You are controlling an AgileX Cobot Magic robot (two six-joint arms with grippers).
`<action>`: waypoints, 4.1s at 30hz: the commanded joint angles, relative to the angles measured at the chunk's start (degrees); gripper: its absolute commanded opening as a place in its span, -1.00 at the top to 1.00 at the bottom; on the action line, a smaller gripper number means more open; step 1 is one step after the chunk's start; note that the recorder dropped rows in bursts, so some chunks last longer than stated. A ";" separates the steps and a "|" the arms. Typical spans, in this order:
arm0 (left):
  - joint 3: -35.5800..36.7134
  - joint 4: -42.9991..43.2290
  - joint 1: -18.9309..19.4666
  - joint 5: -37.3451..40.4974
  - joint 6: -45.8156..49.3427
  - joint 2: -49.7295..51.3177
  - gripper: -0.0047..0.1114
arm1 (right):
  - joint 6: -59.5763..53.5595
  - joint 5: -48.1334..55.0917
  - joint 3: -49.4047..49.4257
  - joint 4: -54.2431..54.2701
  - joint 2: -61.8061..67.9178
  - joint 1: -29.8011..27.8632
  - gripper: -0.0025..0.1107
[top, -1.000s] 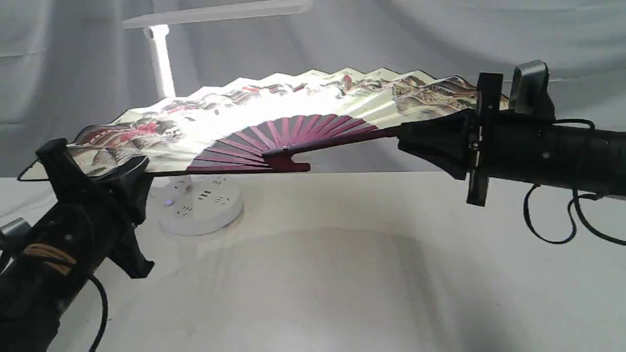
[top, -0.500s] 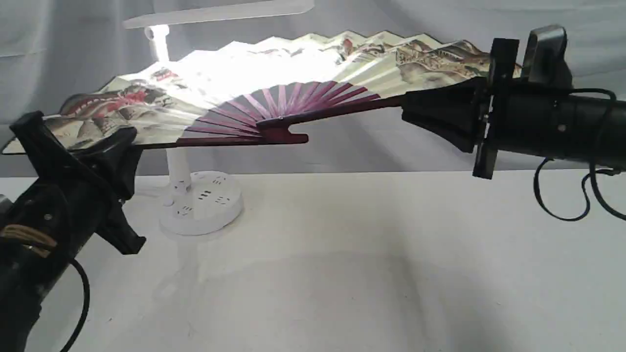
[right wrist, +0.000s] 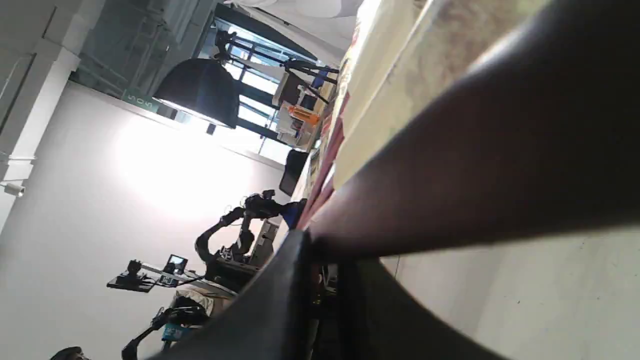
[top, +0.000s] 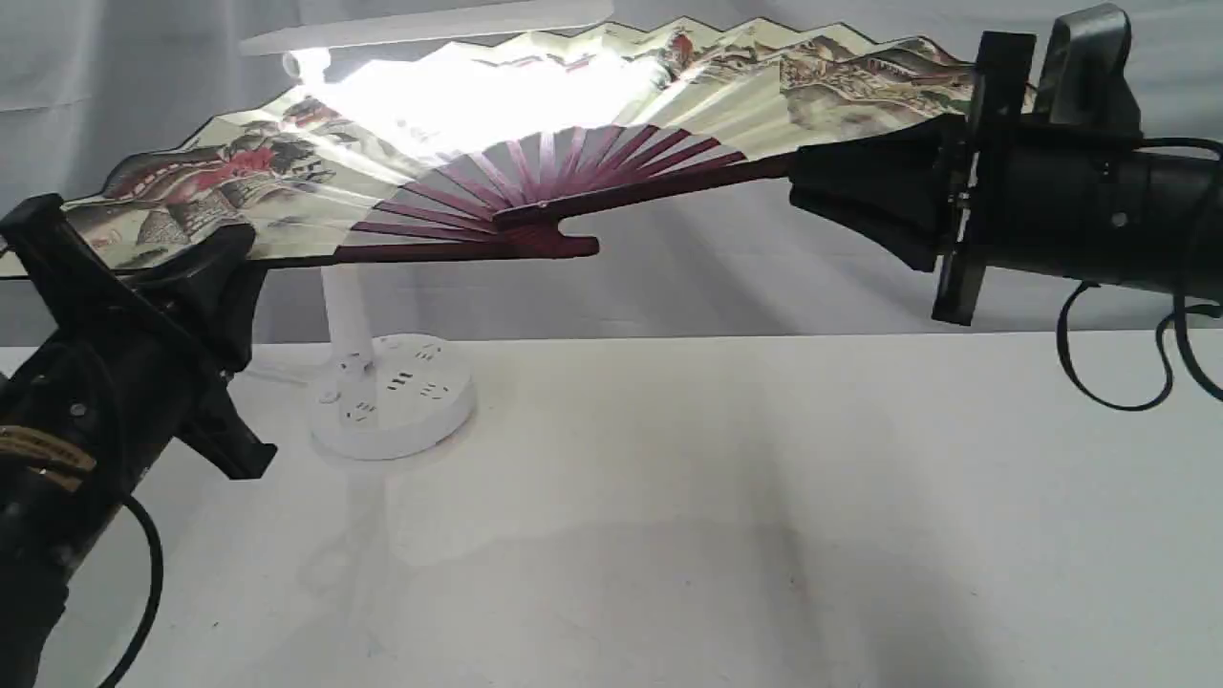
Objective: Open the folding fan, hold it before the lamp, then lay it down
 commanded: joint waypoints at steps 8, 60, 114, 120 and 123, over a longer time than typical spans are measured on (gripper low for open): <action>-0.33 -8.18 1.42 -3.97 -2.81 -0.95 0.92 | -0.49 -3.64 0.00 -0.26 -0.55 -1.11 0.96; -0.33 -8.93 1.42 -3.97 -2.81 -0.95 0.92 | -0.73 -3.99 0.00 -0.26 -0.55 -1.11 0.96; -3.18 -1.49 -10.16 4.17 4.04 11.21 0.92 | -4.41 -11.73 22.22 -7.45 -0.55 -14.89 0.96; -7.79 -1.32 -12.02 4.17 4.04 17.99 0.92 | -5.17 -12.19 23.04 -8.73 -0.55 -18.46 0.96; -9.37 -1.05 -12.53 4.17 4.04 20.59 0.92 | -5.17 -13.51 23.04 -9.00 -0.55 -19.69 0.96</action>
